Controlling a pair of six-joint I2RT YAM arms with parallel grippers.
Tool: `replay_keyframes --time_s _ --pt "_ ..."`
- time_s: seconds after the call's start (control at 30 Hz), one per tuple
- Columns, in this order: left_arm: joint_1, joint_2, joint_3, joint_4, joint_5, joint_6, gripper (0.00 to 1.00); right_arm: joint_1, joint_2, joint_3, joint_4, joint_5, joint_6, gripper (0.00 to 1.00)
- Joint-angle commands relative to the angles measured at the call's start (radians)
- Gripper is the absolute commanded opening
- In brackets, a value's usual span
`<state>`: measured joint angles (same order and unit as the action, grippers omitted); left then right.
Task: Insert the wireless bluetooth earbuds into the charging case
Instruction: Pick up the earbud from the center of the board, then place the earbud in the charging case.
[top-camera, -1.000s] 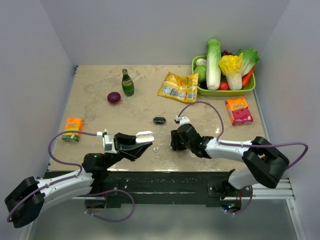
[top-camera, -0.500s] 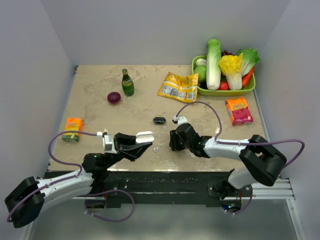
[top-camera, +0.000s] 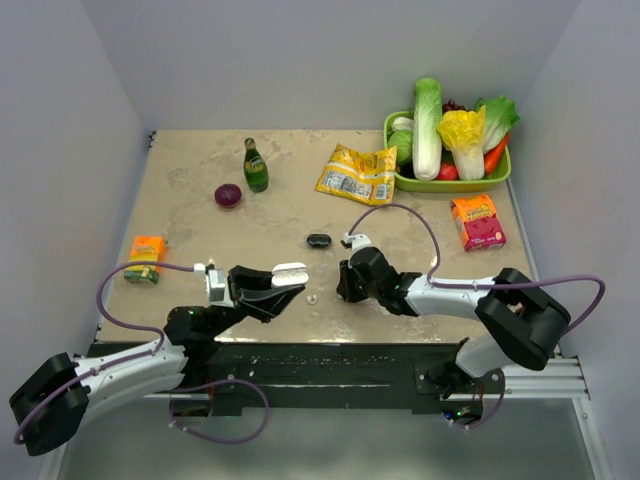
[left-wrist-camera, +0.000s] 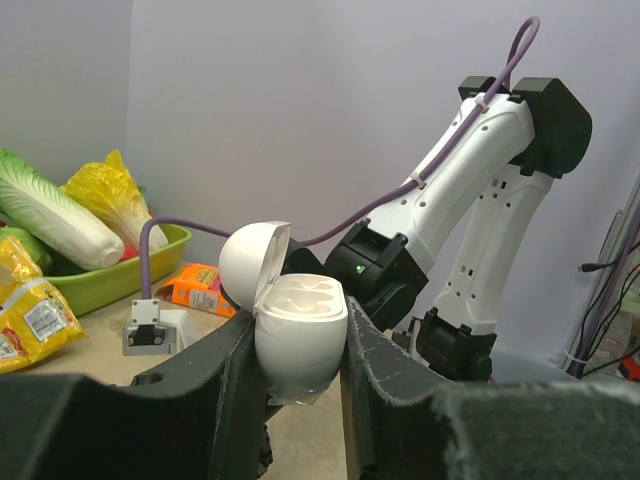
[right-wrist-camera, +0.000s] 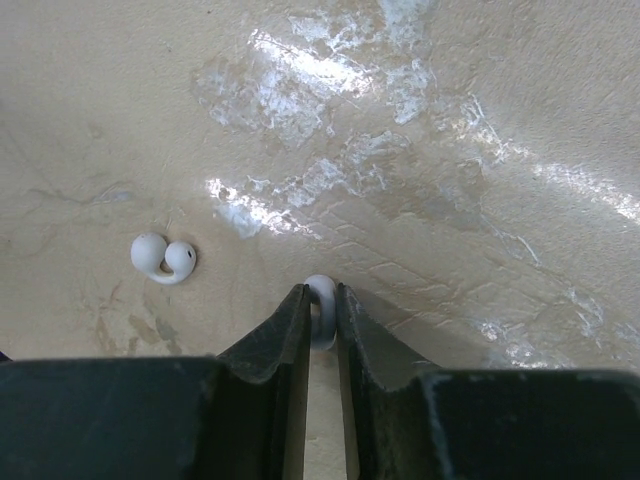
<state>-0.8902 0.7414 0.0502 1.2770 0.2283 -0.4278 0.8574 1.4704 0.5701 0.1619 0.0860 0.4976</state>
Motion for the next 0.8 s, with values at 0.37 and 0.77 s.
replay_keyframes --time_s 0.37,0.77 --pt "0.005 -0.013 -0.257 0.124 -0.003 -0.003 0.0 0.006 -0.303 -0.003 -0.11 0.058 -0.014 0.0" --pt "0.007 0.082 -0.164 0.111 0.049 0.003 0.0 0.02 -0.801 0.158 -0.346 -0.083 -0.247 0.0"
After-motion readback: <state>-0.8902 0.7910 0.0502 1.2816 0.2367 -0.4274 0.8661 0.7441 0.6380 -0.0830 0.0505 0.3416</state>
